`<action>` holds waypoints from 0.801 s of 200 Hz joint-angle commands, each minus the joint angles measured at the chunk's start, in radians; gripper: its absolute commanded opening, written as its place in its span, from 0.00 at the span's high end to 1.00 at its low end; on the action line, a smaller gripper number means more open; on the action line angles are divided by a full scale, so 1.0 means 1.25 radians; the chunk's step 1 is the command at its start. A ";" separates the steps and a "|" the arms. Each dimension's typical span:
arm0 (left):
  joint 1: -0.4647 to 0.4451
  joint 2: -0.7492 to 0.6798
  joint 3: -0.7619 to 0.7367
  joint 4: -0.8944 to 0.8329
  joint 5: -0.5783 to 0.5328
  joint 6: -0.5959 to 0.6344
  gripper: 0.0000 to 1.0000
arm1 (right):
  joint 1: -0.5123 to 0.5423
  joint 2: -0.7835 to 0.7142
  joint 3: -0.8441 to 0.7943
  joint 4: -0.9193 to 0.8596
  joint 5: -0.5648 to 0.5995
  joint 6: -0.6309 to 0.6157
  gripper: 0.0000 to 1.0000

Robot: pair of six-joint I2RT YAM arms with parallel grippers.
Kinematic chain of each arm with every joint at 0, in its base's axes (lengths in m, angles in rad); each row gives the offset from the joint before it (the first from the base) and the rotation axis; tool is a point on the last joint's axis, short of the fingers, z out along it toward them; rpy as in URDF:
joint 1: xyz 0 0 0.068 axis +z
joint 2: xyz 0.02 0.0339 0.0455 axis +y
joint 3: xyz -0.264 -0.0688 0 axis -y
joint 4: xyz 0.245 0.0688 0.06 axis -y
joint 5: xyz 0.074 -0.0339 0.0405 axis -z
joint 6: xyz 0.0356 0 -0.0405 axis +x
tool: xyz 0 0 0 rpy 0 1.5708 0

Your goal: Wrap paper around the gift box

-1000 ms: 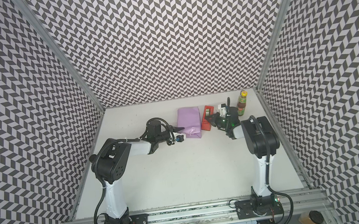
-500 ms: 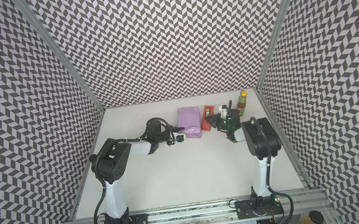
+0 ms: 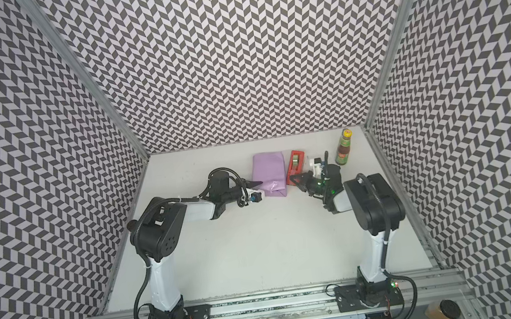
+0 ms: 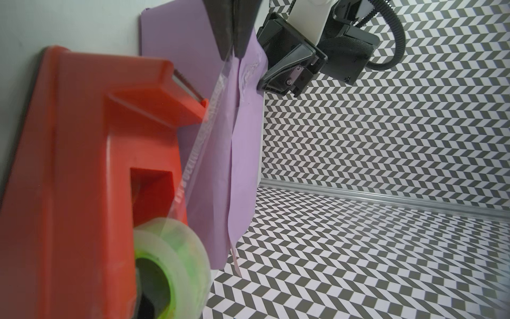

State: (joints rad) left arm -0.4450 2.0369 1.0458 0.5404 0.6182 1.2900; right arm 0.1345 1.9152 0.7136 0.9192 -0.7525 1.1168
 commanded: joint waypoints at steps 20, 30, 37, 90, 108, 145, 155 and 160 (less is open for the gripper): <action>0.003 0.047 -0.006 -0.122 -0.033 -0.004 0.69 | 0.020 0.002 -0.025 0.014 0.005 -0.045 1.00; 0.003 0.047 -0.005 -0.122 -0.033 -0.004 0.69 | 0.020 0.009 -0.023 -0.010 0.020 -0.061 1.00; 0.003 0.047 -0.006 -0.122 -0.033 -0.004 0.70 | 0.021 0.015 -0.018 -0.030 0.028 -0.074 1.00; 0.003 0.047 -0.005 -0.121 -0.033 -0.004 0.70 | 0.024 0.016 0.001 -0.205 0.154 -0.174 1.00; 0.003 0.047 -0.005 -0.121 -0.033 -0.004 0.70 | 0.031 0.008 0.015 -0.277 0.212 -0.205 1.00; 0.003 0.048 -0.005 -0.118 -0.033 -0.004 0.70 | 0.038 0.027 0.035 -0.333 0.278 -0.219 1.00; 0.003 0.048 -0.006 -0.118 -0.034 -0.004 0.70 | 0.038 0.035 0.037 -0.336 0.290 -0.217 1.00; 0.003 0.047 -0.007 -0.118 -0.034 -0.004 0.70 | 0.038 0.039 0.038 -0.339 0.294 -0.218 1.00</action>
State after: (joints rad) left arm -0.4450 2.0369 1.0462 0.5392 0.6182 1.2900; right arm 0.1806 1.9228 0.7700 0.6613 -0.5072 0.8696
